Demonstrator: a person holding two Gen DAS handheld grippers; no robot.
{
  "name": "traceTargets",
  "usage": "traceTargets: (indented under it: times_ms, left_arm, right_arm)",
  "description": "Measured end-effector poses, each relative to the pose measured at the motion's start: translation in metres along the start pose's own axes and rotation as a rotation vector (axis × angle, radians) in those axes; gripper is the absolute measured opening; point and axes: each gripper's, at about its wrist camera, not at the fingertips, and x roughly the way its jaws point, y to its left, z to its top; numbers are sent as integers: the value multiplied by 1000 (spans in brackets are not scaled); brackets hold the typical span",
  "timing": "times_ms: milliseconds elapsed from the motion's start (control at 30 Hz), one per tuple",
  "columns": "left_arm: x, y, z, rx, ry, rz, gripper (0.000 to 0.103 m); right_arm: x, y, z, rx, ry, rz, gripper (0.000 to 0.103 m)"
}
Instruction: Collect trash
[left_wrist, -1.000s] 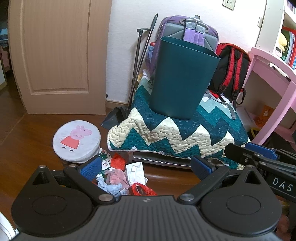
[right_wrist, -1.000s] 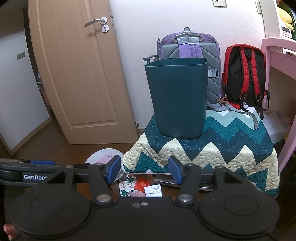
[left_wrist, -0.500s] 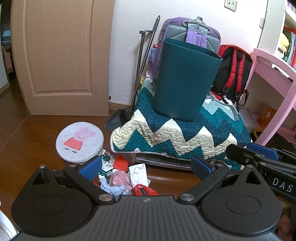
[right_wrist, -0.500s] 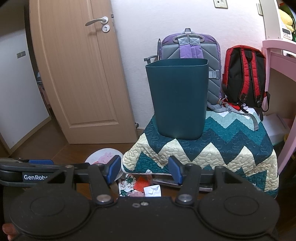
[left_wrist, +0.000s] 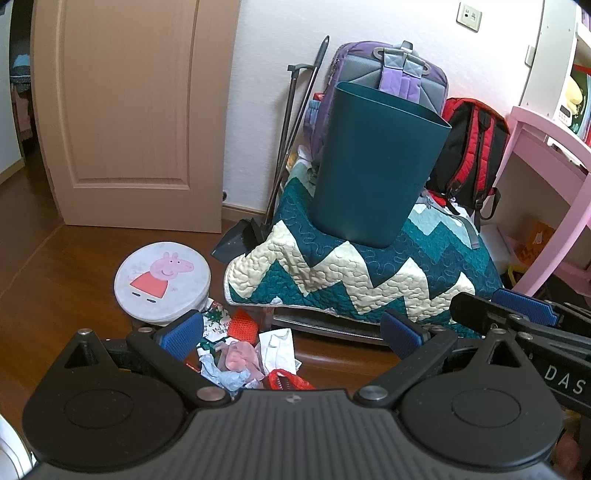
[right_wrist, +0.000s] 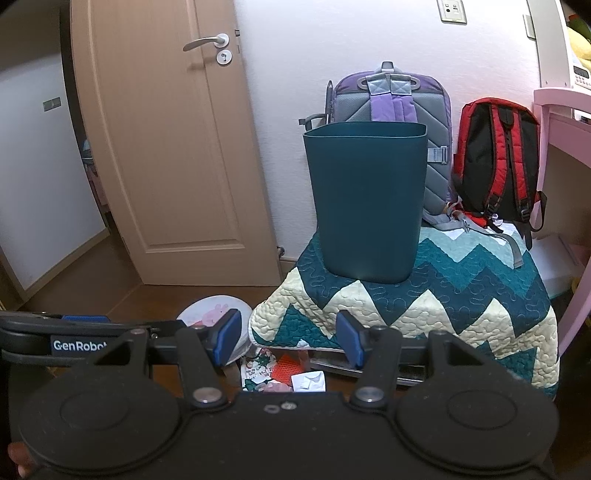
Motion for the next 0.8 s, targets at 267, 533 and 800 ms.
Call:
traceTargets:
  times_ms: [267,533,800]
  left_arm:
    - [-4,-1,-1,3,-12,-3,103]
    - [-8,1,-1,-1,-15,-10,103]
    - [1,3,1,-10,14,-14,103]
  right_arm:
    - [-4,3,0,-4,-11,-7,56]
    - [-9,8,-2,-13,-13,-15,56]
    - [-1,5,1,-17,20,-13,56]
